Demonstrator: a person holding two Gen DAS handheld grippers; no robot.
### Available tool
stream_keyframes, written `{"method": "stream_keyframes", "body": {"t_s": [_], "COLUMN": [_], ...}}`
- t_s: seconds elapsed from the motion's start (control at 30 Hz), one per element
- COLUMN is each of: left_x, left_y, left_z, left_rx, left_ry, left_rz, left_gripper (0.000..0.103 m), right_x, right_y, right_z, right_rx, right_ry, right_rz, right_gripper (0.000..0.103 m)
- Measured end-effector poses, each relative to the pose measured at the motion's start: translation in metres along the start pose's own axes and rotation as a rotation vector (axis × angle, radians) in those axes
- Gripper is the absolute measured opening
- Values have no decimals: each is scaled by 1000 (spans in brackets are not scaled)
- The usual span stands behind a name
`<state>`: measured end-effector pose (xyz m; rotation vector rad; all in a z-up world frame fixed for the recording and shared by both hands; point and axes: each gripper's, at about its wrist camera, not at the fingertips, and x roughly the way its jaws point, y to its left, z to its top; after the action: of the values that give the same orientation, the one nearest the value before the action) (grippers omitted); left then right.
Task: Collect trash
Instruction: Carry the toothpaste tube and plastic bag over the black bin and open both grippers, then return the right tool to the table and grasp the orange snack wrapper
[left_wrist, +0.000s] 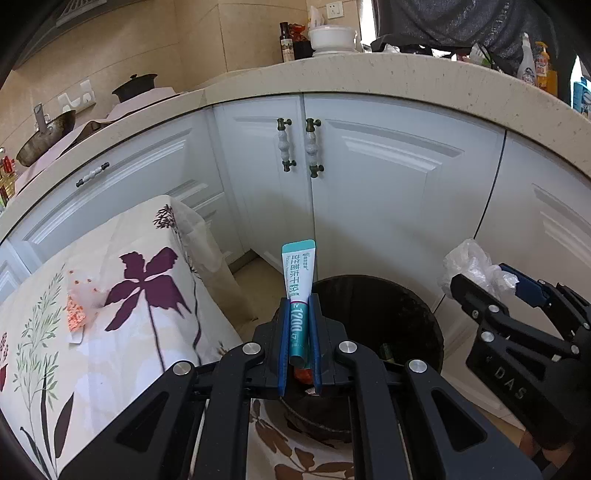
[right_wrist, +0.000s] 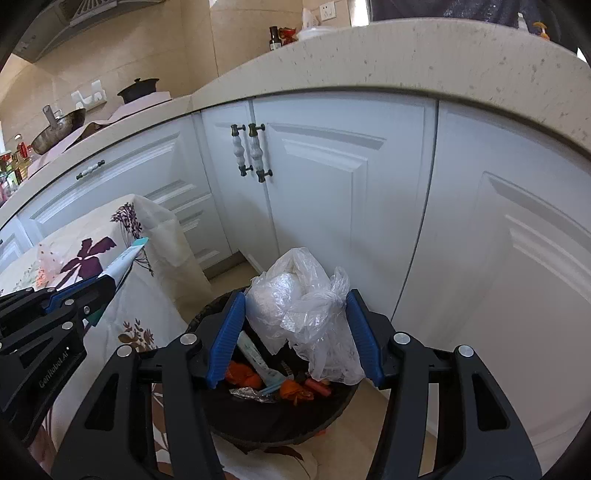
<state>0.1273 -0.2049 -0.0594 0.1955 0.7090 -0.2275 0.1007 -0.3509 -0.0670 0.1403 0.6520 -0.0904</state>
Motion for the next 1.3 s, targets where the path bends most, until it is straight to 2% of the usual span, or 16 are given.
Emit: {"method": "stream_keyframes", "body": {"t_s": [0.2, 0.37, 0.53, 1.0, 1.3], "left_x": [9, 16, 15, -19, -37], "left_y": [-7, -7, -4, 33, 102], "left_z": [3, 6, 7, 11, -6], "left_rx": [-1, -13, -21, -81, -150], "left_ry": [-2, 13, 9, -34, -28], "left_rz": [5, 9, 7, 3, 105], "left_gripper": [13, 36, 47, 52, 54], "right_x": [14, 23, 24, 5, -5], "right_y": [-3, -5, -2, 23, 77], "right_z": [1, 2, 2, 15, 27], "right_rx": [3, 10, 12, -10, -68], "right_ry": [3, 14, 17, -18, -38], "right_rz": [-10, -24, -29, -10, 78], "right_gripper": [56, 64, 64, 64, 65]}}
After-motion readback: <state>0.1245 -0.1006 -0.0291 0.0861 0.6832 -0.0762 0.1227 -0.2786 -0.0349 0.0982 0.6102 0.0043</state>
